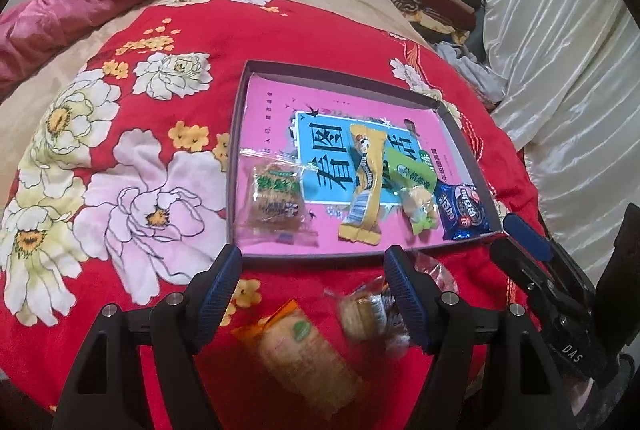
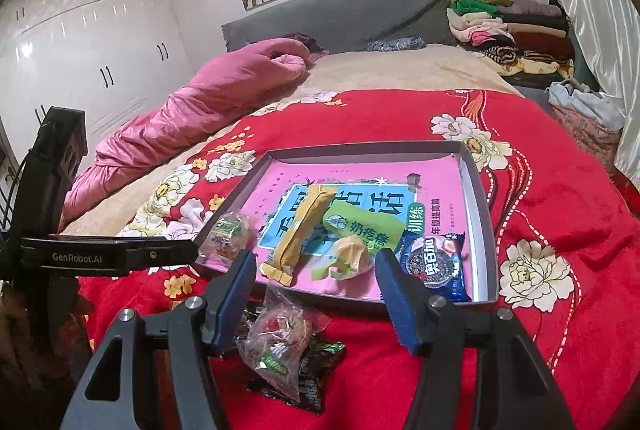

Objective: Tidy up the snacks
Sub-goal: 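Withdraw both open tools from the tray toward the remaining snacks, then grasp the orange-topped bread bag with the left tool while the right tool grasps the clear candy bag, then lift the bread bag over the tray with the left tool while the right tool carries the candy bag, then release the bread bag into the tray with the left tool while the right tool releases the candy bag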

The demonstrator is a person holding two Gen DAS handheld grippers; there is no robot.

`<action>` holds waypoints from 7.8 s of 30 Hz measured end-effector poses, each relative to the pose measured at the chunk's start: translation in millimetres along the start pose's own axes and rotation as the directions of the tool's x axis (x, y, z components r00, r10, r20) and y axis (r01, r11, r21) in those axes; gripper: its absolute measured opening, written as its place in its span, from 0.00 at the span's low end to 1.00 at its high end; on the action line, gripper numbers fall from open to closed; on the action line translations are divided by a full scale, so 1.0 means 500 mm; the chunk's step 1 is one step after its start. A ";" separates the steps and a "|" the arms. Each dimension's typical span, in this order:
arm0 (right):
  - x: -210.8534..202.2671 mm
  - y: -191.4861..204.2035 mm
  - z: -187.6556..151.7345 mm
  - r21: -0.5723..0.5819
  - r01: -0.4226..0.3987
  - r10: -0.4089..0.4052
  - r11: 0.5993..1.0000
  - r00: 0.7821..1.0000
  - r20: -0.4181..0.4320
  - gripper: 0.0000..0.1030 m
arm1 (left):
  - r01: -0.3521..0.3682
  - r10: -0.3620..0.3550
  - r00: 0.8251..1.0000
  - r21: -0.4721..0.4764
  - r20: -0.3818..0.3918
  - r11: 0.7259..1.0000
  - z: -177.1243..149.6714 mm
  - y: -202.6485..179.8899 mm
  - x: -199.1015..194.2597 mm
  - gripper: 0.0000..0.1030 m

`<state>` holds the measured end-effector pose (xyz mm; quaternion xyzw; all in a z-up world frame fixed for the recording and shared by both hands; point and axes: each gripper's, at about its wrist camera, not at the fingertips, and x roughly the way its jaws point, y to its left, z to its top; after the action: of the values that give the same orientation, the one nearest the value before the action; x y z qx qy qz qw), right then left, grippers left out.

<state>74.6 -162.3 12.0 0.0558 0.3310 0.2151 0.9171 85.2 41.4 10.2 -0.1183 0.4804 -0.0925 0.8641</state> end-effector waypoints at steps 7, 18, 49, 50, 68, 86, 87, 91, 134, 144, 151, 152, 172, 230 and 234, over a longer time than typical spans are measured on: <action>-0.001 0.014 -0.004 -0.006 0.003 -0.003 1.000 1.000 -0.017 0.60 | -0.035 0.035 0.999 0.011 0.008 0.999 -0.008 0.017 -0.018 0.73; 0.007 0.017 -0.016 0.016 0.005 -0.004 1.000 0.998 -0.059 0.60 | -0.024 0.023 0.999 -0.024 -0.042 0.999 -0.034 0.047 -0.009 0.73; 0.065 0.021 -0.066 0.044 -0.018 0.026 0.999 0.979 -0.204 0.60 | -0.068 0.076 0.980 0.049 -0.184 0.996 -0.131 -0.010 0.074 0.73; 0.070 0.023 -0.069 0.043 -0.022 0.031 0.999 0.977 -0.213 0.59 | -0.073 0.081 0.980 0.050 -0.182 0.996 -0.133 -0.012 0.077 0.73; 0.080 0.007 -0.080 0.039 0.022 -0.012 0.999 0.970 -0.244 0.47 | -0.093 0.091 0.983 -0.006 -0.161 0.996 -0.144 0.021 0.094 0.52; 0.039 -0.002 -0.056 0.031 0.025 -0.019 0.999 0.985 -0.174 0.37 | -0.024 0.020 0.993 -0.028 -0.118 0.999 -0.122 0.026 0.048 0.23; 0.035 0.000 -0.053 0.030 0.019 -0.014 0.999 0.987 -0.163 0.37 | -0.020 0.016 0.993 -0.027 -0.120 0.999 -0.123 0.025 0.048 0.23; 0.030 0.002 -0.046 0.033 0.005 0.000 0.999 0.990 -0.142 0.37 | -0.013 0.010 0.992 -0.030 -0.123 0.999 -0.122 0.023 0.046 0.23; 0.006 -0.061 0.004 0.103 0.005 -0.009 0.995 0.999 0.038 0.37 | 0.032 -0.033 0.999 0.015 0.029 0.999 0.008 -0.038 0.020 0.23; 0.028 -0.079 0.024 0.103 0.025 -0.030 0.994 0.998 0.051 0.37 | 0.020 -0.021 1.000 0.045 0.020 0.999 0.032 -0.049 0.061 0.23; 0.051 -0.086 0.030 0.101 0.037 -0.041 0.994 0.998 0.042 0.37 | -0.002 0.001 1.000 0.060 0.009 0.998 0.049 -0.052 0.092 0.23; 0.055 -0.088 0.030 0.103 0.037 -0.041 0.994 0.998 0.039 0.37 | 0.001 -0.002 1.000 0.062 0.007 0.998 0.051 -0.053 0.096 0.23; 0.116 -0.093 0.018 0.088 0.043 -0.041 0.995 0.999 -0.026 0.37 | 0.041 -0.040 0.999 0.109 -0.013 0.993 0.060 -0.104 0.139 0.24; 0.090 -0.094 0.022 0.083 0.052 -0.053 0.995 0.998 0.020 0.50 | 0.003 -0.003 1.000 0.054 -0.013 0.999 0.074 -0.068 0.127 0.57; 0.085 -0.090 0.025 0.077 0.047 -0.049 0.996 0.998 0.027 0.50 | 0.014 -0.014 1.000 0.058 -0.006 0.998 0.072 -0.072 0.115 0.60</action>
<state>127.8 -184.1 -14.3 0.0859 0.3268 0.1794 0.9239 144.1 -4.4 -7.7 -0.0963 0.4790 -0.1127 0.8652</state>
